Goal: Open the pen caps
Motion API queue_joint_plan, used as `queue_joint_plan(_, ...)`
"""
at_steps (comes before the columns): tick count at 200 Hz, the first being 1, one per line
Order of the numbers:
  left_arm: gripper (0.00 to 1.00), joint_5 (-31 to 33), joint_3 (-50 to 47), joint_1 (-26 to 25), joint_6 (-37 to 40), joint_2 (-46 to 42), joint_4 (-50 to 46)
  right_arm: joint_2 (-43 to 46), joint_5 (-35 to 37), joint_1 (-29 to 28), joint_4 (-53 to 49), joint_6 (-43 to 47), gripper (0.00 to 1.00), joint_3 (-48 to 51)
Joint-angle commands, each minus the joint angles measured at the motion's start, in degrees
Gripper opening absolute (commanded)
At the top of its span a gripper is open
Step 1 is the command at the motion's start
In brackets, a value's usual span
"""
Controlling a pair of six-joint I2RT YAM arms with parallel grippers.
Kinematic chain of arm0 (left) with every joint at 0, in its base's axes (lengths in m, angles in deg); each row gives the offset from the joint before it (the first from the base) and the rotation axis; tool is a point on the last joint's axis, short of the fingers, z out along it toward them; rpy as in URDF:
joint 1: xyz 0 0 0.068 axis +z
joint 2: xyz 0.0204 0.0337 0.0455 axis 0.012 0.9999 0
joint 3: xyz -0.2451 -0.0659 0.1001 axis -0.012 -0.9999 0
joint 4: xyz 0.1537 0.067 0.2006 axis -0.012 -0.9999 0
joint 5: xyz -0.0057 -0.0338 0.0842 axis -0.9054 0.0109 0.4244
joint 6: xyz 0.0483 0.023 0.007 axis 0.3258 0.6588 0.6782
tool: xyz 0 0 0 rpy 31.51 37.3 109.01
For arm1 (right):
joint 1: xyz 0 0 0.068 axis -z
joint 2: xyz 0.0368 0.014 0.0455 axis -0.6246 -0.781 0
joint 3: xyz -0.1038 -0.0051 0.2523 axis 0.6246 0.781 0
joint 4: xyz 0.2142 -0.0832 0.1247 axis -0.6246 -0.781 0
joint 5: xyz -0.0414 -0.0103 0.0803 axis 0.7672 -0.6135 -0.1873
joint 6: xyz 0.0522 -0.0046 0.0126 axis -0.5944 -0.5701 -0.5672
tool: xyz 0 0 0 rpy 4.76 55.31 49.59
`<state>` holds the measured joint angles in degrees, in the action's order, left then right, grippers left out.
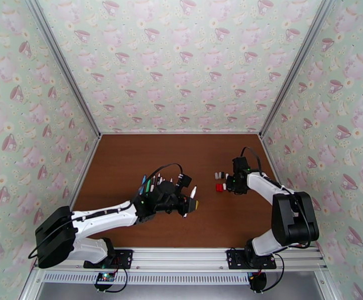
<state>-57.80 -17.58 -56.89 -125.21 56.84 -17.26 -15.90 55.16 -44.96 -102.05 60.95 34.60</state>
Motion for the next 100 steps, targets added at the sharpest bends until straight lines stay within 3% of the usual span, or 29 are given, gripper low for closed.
queue_joint_plan(1,0.11,-2.78,1.43,-0.13,0.46,0.59,2.40,-1.74,-2.16,-0.20,-8.37,0.82,0.16,-3.05)
queue_joint_plan(45,0.11,-6.04,1.55,1.20,1.38,-0.42,2.98,-4.99,-6.70,-0.40,-14.87,3.72,0.18,-4.59)
queue_joint_plan(100,0.11,-8.57,1.22,2.05,1.58,-0.37,3.15,-9.13,-6.79,-0.55,-16.79,4.51,0.19,-5.51)
